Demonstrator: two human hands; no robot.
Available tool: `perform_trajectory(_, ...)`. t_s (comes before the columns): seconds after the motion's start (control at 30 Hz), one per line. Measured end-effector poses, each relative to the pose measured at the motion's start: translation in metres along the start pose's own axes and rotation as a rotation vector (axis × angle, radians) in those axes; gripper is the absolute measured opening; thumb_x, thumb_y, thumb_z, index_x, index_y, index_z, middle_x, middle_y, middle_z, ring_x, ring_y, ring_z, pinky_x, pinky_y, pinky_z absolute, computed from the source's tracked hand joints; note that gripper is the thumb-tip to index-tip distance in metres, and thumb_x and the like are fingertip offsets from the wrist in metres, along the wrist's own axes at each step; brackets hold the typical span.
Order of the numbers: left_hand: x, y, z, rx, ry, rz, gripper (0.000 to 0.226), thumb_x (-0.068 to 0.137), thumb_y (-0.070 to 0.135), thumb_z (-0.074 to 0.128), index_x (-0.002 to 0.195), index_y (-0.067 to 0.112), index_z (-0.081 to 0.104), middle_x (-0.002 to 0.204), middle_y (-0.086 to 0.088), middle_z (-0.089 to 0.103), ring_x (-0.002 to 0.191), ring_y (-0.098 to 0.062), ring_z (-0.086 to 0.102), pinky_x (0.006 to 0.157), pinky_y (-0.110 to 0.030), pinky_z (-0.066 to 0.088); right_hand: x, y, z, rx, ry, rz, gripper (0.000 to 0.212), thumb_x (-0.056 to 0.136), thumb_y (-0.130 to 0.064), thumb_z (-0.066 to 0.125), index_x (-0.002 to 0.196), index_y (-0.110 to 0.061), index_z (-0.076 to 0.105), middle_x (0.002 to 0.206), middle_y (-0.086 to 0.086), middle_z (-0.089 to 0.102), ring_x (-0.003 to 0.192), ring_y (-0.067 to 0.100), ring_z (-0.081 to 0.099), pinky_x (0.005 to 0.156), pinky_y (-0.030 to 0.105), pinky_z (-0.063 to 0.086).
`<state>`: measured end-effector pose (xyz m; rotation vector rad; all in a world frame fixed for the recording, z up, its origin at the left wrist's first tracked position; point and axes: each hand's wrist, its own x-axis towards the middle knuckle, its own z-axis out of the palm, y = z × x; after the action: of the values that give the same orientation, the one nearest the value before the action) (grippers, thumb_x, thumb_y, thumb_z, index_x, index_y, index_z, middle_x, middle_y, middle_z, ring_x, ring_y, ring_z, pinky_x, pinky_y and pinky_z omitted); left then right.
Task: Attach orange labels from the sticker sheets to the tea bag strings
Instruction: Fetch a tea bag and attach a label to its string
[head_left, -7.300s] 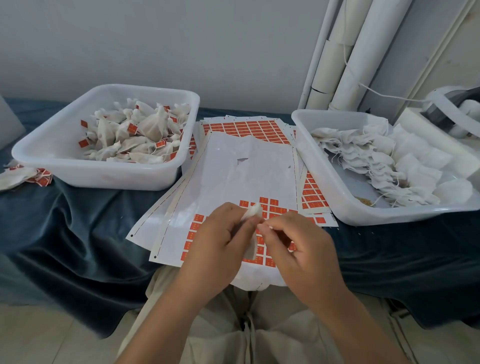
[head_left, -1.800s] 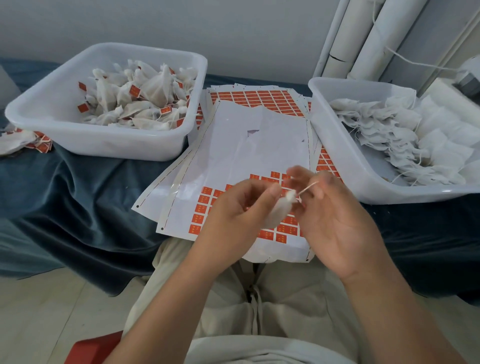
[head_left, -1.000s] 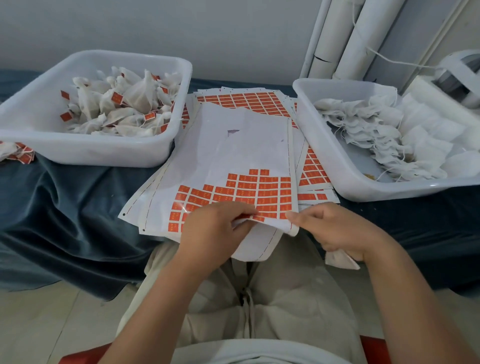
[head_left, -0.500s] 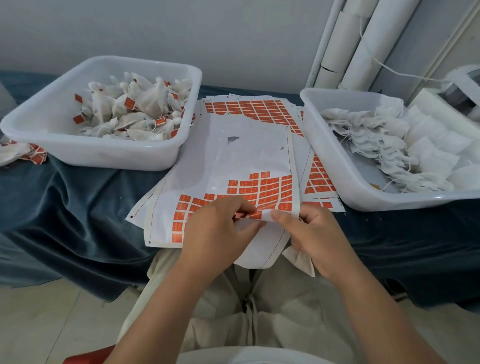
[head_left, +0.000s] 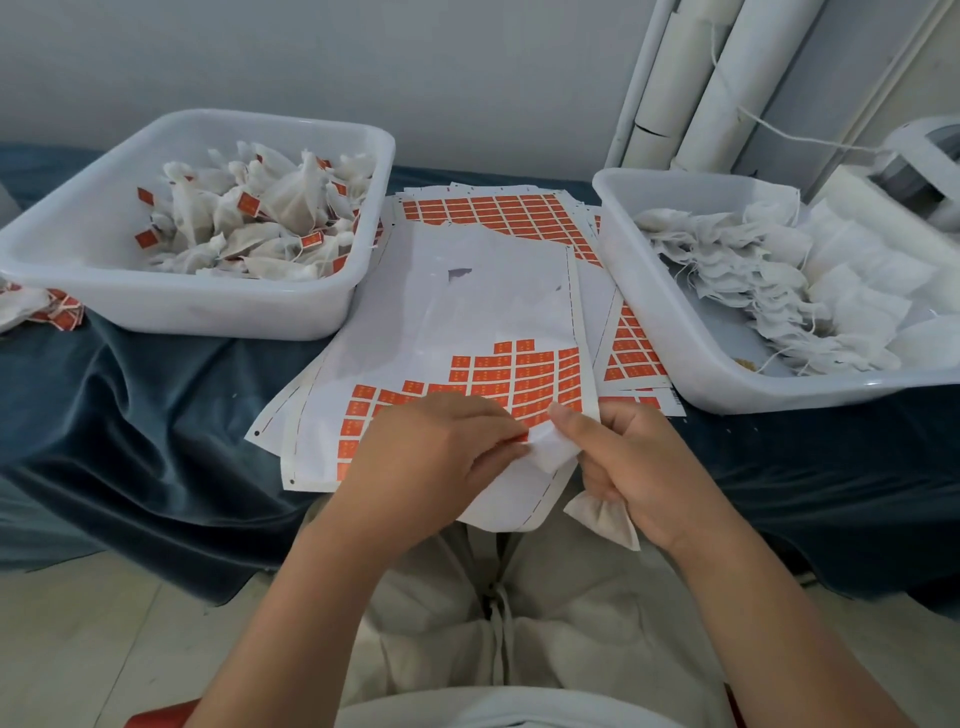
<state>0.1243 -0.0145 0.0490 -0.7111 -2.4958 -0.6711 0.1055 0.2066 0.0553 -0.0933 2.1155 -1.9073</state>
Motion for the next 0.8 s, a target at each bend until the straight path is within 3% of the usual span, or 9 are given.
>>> perform_trajectory(0.1,0.0,-0.002,0.0,0.002,0.062,-0.029,0.022,0.099,0.032,0.065,0.098,0.018,0.082,0.093,0.004,0.081,0.077,-0.016,0.076,0.064,-0.018,0.049,-0.001,-0.004,-0.001,-0.046,-0.065,-0.028,0.042,0.079,-0.049,0.076,0.11,-0.021,0.079,0.071,-0.023,0.071,0.059,-0.009,0.064,0.054,0.008,0.047)
perform_trajectory(0.17,0.0,0.0,-0.001,-0.021,0.091,-0.092,0.02,0.095,0.035,0.067,0.094,0.022,0.082,0.087,0.009,0.079,0.071,-0.011,0.072,0.06,-0.012,0.039,-0.002,-0.005,-0.001,-0.09,-0.064,-0.052,0.038,0.079,-0.048,0.077,0.11,-0.026,0.08,0.095,-0.019,0.079,0.076,-0.008,0.07,0.063,0.009,0.052)
perform_trajectory(0.3,-0.003,0.005,0.003,-0.186,0.134,-0.315,0.007,0.09,0.033,0.078,0.091,0.026,0.082,0.087,0.016,0.078,0.074,-0.004,0.072,0.062,-0.027,0.06,-0.001,-0.004,0.002,-0.169,-0.047,-0.12,0.033,0.083,-0.05,0.078,0.113,-0.036,0.08,0.114,-0.018,0.078,0.101,-0.004,0.072,0.078,0.014,0.057)
perform_trajectory(0.37,-0.004,0.003,0.002,-0.283,0.089,-0.404,0.006,0.086,0.032,0.086,0.09,0.031,0.081,0.088,0.022,0.076,0.08,0.0,0.073,0.068,-0.024,0.062,0.0,-0.003,0.003,-0.202,-0.043,-0.167,0.029,0.083,-0.049,0.079,0.112,-0.044,0.079,0.115,-0.022,0.077,0.109,-0.004,0.07,0.085,0.01,0.054)
perform_trajectory(0.5,0.0,-0.003,-0.009,-0.653,-0.016,-0.5,0.01,0.087,0.031,0.083,0.09,0.041,0.083,0.093,0.025,0.078,0.091,0.001,0.074,0.076,-0.013,0.056,0.001,-0.004,0.002,-0.25,-0.042,-0.189,0.028,0.084,-0.052,0.079,0.111,-0.051,0.077,0.114,-0.023,0.077,0.109,-0.003,0.071,0.083,0.01,0.055)
perform_trajectory(0.63,0.002,0.0,-0.01,-0.885,-0.041,-0.762,0.005,0.091,0.038,0.079,0.092,0.039,0.084,0.098,0.017,0.079,0.084,0.002,0.073,0.064,-0.014,0.057,0.003,0.0,0.002,-0.263,-0.033,-0.175,0.026,0.086,-0.05,0.078,0.112,-0.048,0.077,0.111,-0.021,0.078,0.102,0.0,0.073,0.081,0.022,0.055)
perform_trajectory(0.7,0.003,0.002,-0.009,-0.905,0.031,-0.882,0.005,0.09,0.042,0.079,0.09,0.04,0.083,0.097,0.016,0.08,0.086,-0.005,0.075,0.063,-0.021,0.062,0.004,0.001,0.001,-0.26,-0.016,-0.163,0.026,0.086,-0.048,0.077,0.112,-0.049,0.076,0.112,-0.023,0.077,0.105,-0.001,0.072,0.085,0.025,0.055)
perform_trajectory(0.8,0.003,0.0,-0.011,-0.938,0.27,-0.975,0.008,0.094,0.042,0.075,0.091,0.037,0.082,0.096,0.012,0.08,0.085,-0.011,0.079,0.064,-0.024,0.062,0.005,0.0,-0.01,-0.282,0.02,-0.096,0.034,0.08,-0.057,0.075,0.111,-0.044,0.079,0.113,-0.025,0.076,0.104,-0.005,0.071,0.088,0.029,0.054)
